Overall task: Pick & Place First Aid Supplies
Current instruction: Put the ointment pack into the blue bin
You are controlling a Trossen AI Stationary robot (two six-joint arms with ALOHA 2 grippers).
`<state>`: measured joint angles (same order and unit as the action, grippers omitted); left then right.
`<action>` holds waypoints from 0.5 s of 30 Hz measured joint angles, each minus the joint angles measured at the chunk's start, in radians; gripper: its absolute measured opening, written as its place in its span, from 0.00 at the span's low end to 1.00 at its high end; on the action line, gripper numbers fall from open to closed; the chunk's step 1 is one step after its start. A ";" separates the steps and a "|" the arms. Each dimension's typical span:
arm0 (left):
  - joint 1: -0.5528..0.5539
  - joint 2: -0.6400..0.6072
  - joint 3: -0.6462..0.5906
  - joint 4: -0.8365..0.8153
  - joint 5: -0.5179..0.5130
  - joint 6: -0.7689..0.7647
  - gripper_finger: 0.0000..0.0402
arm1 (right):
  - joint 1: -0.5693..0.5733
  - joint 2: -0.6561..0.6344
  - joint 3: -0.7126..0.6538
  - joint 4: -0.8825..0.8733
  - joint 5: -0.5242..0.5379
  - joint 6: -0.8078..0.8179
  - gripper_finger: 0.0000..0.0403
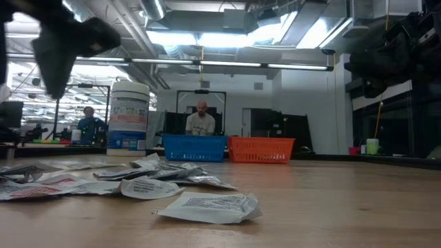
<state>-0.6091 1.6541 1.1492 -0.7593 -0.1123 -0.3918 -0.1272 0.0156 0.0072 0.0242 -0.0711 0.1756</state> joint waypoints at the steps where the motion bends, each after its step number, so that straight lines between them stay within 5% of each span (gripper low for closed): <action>1: -0.005 0.014 0.000 0.004 0.000 -0.015 0.47 | 0.000 0.000 0.000 0.000 0.000 0.000 0.25; 15: -0.030 0.153 0.000 0.058 -0.074 -0.103 0.46 | 0.000 0.000 0.000 0.000 0.000 0.000 0.25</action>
<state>-0.6395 1.8072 1.1492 -0.7014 -0.1863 -0.4950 -0.1268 0.0157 0.0073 0.0242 -0.0713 0.1755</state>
